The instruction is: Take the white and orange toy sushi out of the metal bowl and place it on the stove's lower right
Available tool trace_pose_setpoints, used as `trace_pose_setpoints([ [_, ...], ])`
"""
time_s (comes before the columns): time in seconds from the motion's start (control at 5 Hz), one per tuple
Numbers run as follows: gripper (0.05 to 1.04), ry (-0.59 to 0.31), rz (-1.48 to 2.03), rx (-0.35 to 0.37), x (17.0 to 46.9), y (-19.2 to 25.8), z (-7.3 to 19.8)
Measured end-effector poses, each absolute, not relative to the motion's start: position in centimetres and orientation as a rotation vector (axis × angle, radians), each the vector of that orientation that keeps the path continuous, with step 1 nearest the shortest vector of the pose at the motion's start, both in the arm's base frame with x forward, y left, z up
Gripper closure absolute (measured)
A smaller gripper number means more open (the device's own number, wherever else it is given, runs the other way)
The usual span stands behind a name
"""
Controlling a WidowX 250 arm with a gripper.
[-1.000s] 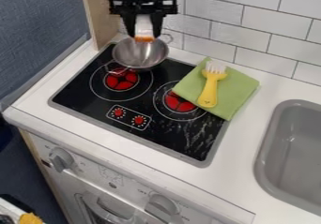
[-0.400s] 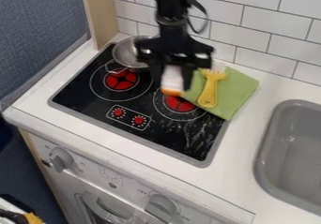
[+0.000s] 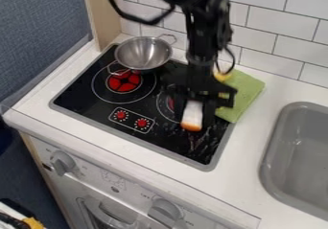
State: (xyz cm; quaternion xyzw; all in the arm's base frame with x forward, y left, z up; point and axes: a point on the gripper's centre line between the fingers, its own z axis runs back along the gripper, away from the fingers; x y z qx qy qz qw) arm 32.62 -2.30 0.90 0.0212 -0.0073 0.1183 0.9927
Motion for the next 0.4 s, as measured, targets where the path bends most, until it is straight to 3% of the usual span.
trace_pose_setpoints([
  [0.4,0.534,-0.052,0.211,0.041,32.30,-2.19,0.67],
])
